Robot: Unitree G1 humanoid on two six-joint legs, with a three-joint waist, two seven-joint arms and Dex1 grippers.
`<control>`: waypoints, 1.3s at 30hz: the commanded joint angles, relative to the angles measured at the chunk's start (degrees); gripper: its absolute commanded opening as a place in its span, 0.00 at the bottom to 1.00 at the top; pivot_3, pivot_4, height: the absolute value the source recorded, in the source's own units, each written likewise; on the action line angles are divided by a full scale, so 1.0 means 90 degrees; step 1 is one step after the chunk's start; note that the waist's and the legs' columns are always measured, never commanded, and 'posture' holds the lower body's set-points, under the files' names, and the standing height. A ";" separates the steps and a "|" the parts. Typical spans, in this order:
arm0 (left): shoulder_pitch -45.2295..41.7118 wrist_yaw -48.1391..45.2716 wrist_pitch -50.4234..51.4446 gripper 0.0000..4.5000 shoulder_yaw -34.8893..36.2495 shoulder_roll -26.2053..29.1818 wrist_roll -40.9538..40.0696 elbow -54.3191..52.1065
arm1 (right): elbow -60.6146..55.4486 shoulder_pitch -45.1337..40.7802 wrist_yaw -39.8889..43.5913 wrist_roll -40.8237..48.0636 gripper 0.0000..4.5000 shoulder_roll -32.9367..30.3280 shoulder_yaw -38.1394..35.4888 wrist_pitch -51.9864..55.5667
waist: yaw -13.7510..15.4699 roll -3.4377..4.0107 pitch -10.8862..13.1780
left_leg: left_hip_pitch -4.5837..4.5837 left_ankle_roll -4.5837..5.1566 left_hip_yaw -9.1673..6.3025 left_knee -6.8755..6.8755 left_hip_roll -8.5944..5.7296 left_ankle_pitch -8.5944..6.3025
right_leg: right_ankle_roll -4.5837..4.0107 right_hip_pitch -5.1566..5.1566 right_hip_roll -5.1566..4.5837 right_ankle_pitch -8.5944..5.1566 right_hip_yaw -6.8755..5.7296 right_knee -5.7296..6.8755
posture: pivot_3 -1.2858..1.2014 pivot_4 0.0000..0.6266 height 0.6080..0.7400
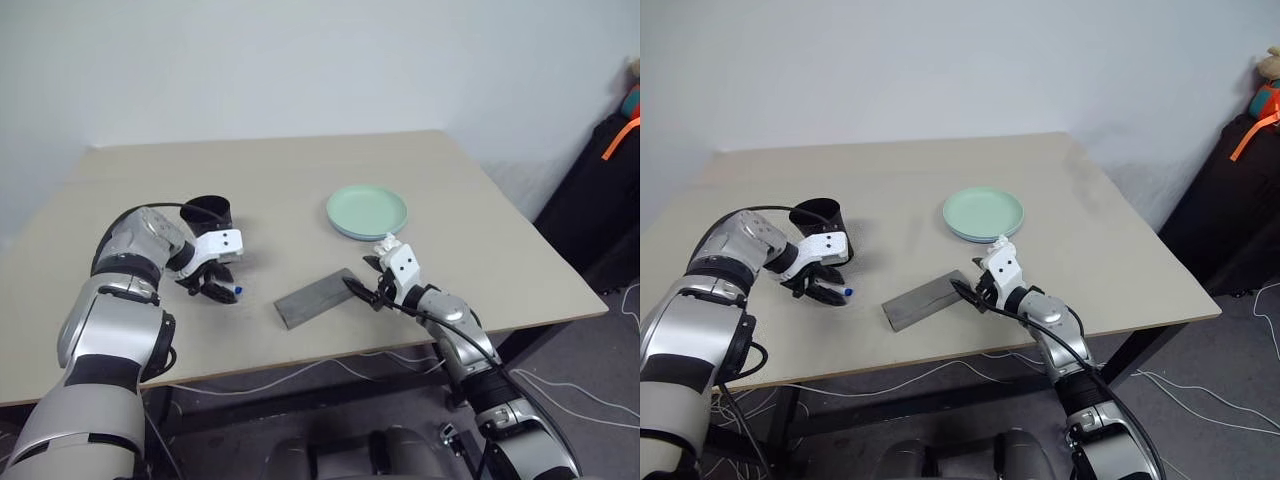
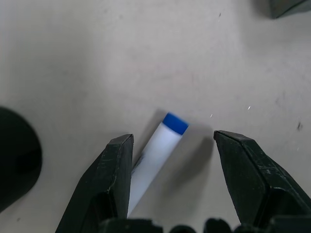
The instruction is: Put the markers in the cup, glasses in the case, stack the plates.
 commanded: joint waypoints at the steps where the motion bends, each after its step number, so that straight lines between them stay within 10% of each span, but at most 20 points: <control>1: -0.0303 0.0045 -0.0178 0.63 -0.0043 0.0199 0.0095 -0.0077 | -0.0123 -0.0205 0.0006 0.0032 0.78 0.0019 -0.0109 -0.0088 | 0.0001 0.0000 0.0000 | 0.0000 0.0000 0.0000 0.0000 0.0000 0.0000 | 0.0000 0.0000 0.0000 0.0000 0.0000 0.0000 | 0.52 0.00 1.00; 19: 0.0143 0.0387 -0.0385 0.63 -0.0455 0.0258 0.0548 0.0072 | -0.0223 -0.0095 -0.0095 0.0012 0.78 0.0003 -0.0156 -0.0117 | 0.0012 0.0003 -0.0001 | 0.0009 -0.0018 0.0001 -0.0001 0.0000 -0.0010 | -0.0001 0.0002 -0.0001 0.0000 0.0001 0.0008 | 0.52 0.00 1.00; 27: 0.0123 0.0243 -0.0342 0.04 -0.0421 0.0225 0.0509 0.0063 | -0.0208 -0.0103 -0.0130 0.0009 0.78 0.0008 -0.0166 -0.0124 | 0.0014 0.0005 -0.0002 | 0.0011 -0.0018 0.0000 0.0000 0.0000 -0.0010 | -0.0001 0.0004 -0.0001 0.0000 0.0000 0.0012 | 0.52 0.00 1.00; 39: -0.0083 -0.0549 -0.0387 0.02 0.0359 0.0135 -0.0368 -0.0112 | -0.0185 -0.0110 -0.0130 0.0016 0.78 0.0020 -0.0160 -0.0142 | 0.0018 0.0003 -0.0002 | -0.0001 -0.0006 -0.0002 0.0005 -0.0002 -0.0003 | -0.0001 0.0000 -0.0002 -0.0001 -0.0001 0.0004 | 0.52 0.00 1.00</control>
